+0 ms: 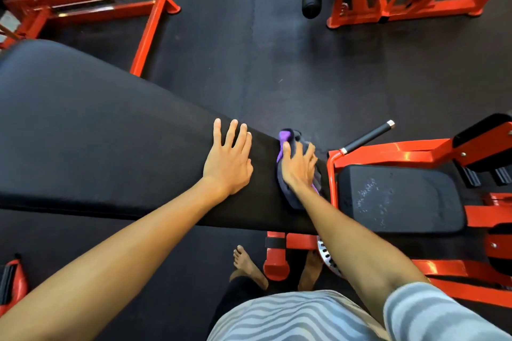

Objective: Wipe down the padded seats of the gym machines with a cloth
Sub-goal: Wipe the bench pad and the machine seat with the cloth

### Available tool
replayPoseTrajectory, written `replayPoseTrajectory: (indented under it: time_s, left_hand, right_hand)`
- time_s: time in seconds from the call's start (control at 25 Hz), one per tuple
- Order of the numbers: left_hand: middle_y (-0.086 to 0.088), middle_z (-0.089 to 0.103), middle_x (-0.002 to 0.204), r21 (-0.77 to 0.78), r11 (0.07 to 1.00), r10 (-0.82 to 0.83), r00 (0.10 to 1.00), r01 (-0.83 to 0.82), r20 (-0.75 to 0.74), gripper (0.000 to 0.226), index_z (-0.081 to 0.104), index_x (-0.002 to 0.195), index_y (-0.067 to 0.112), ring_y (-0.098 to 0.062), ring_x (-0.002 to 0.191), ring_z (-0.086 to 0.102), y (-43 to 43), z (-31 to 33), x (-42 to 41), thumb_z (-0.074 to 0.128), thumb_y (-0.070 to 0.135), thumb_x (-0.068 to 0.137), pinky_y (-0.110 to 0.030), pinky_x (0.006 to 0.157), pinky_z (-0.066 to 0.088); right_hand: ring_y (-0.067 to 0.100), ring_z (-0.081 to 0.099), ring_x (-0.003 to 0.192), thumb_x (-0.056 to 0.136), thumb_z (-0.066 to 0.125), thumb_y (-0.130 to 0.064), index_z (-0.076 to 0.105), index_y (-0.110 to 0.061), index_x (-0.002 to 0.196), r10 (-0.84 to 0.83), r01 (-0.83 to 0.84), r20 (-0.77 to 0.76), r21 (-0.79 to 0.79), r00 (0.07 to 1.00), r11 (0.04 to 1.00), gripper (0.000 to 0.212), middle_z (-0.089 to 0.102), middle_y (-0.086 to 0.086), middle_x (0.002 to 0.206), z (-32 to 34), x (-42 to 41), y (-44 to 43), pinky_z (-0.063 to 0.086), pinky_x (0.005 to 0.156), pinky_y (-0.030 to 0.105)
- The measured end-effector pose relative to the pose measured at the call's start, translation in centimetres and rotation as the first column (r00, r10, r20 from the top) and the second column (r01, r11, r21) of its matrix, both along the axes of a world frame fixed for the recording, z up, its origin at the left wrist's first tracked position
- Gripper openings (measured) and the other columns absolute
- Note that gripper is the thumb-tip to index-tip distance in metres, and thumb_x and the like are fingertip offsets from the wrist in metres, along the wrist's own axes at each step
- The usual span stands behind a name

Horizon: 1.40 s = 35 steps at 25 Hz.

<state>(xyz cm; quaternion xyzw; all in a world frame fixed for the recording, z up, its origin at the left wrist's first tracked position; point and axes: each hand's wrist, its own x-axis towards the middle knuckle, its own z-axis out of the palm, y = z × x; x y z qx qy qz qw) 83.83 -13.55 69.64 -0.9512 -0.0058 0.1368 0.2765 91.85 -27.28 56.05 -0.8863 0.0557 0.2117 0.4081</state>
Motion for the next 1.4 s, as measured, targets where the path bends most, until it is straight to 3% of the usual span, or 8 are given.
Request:
replayPoseTrajectory:
  time_s: [0.16,0.28,0.4,0.6,0.88,1.04,1.12,1.4]
  left_hand:
    - [-0.018,0.009,0.168,0.026,1.000,0.001,1.000,-0.001,0.005,0.068,0.012,0.161,0.006,-0.041,0.155,0.003,-0.3,-0.9,0.8,0.018,0.044,0.105,-0.070,0.117,0.002]
    - [-0.019,0.008,0.168,0.036,0.999,-0.004,1.000,0.004,0.009,0.070,0.009,0.161,0.005,-0.041,0.155,0.000,-0.4,-1.5,1.2,0.015,0.048,0.105,-0.070,0.117,0.001]
    - [-0.019,0.007,0.168,0.044,0.999,-0.009,1.000,0.009,0.009,0.074,0.007,0.161,0.005,-0.041,0.155,0.000,-0.3,-2.0,1.6,0.013,0.053,0.105,-0.070,0.117,0.000]
    - [-0.019,0.009,0.168,0.035,0.999,-0.012,1.000,0.011,0.023,0.076,0.009,0.161,0.005,-0.041,0.155,0.001,-0.4,-2.1,1.8,0.015,0.056,0.104,-0.070,0.116,0.003]
    - [-0.019,0.009,0.168,0.036,0.999,-0.018,1.000,0.017,0.020,0.076,0.008,0.161,0.007,-0.042,0.155,0.000,-0.3,-2.2,1.8,0.014,0.056,0.104,-0.071,0.116,0.004]
    - [-0.018,0.009,0.168,0.029,1.000,-0.001,1.000,0.001,0.014,0.076,0.008,0.161,0.007,-0.042,0.155,0.000,-0.2,-2.2,1.8,0.013,0.057,0.104,-0.071,0.116,0.002]
    - [-0.018,0.009,0.168,0.031,1.000,-0.004,1.000,0.003,0.016,0.076,0.007,0.161,0.009,-0.042,0.155,0.000,-0.2,-2.3,1.8,0.012,0.057,0.104,-0.071,0.115,0.001]
    - [-0.018,0.017,0.166,0.045,0.999,0.016,1.000,-0.016,0.016,0.071,0.012,0.161,0.013,-0.045,0.154,0.005,-1.1,-3.3,3.2,0.012,0.055,0.104,-0.077,0.111,0.003]
  right_hand:
    - [0.028,0.028,0.146,0.105,0.035,-0.051,0.030,-0.046,0.151,0.057,-0.083,0.147,0.178,0.987,0.981,0.046,0.038,-0.004,0.155,2.3,0.2,2.9,0.028,0.118,0.051]
    - [0.029,0.024,0.148,0.108,0.032,-0.047,0.030,-0.055,0.151,0.279,-0.312,0.290,0.072,0.915,0.947,0.044,0.029,-0.002,0.161,1.5,-3.0,0.2,0.028,0.118,0.049]
    - [0.030,0.027,0.146,0.108,0.035,-0.045,0.038,-0.051,0.149,0.274,-0.287,0.290,0.006,0.917,0.958,0.042,0.031,0.000,0.160,-1.7,-2.5,-2.3,0.028,0.118,0.047]
    - [0.037,0.043,0.132,0.104,0.036,-0.045,0.062,-0.038,0.129,0.037,-0.036,0.053,-0.011,0.998,0.999,0.037,0.049,0.002,0.146,-1.6,3.4,0.6,0.034,0.110,0.048]
    - [0.030,0.055,0.115,0.103,0.038,-0.045,0.068,-0.029,0.118,0.305,-0.322,0.219,0.046,0.927,0.946,0.037,0.061,0.002,0.129,2.3,4.5,3.3,0.043,0.094,0.042]
    - [0.039,0.055,0.125,0.096,0.040,-0.050,0.069,-0.027,0.120,0.241,-0.274,-0.207,-0.151,0.948,0.950,0.044,0.063,0.010,0.136,-0.6,8.4,-0.3,0.043,0.101,0.044]
    - [0.040,0.052,0.129,0.096,0.042,-0.049,0.066,-0.025,0.128,0.222,-0.279,-0.288,-0.176,0.932,0.944,0.046,0.059,0.012,0.142,-0.3,8.9,-0.2,0.041,0.104,0.045]
    - [0.033,0.040,0.137,0.101,0.041,-0.047,0.058,-0.037,0.135,0.179,-0.187,0.099,0.081,0.979,0.979,0.040,0.044,0.000,0.151,1.8,2.2,2.7,0.036,0.112,0.047]
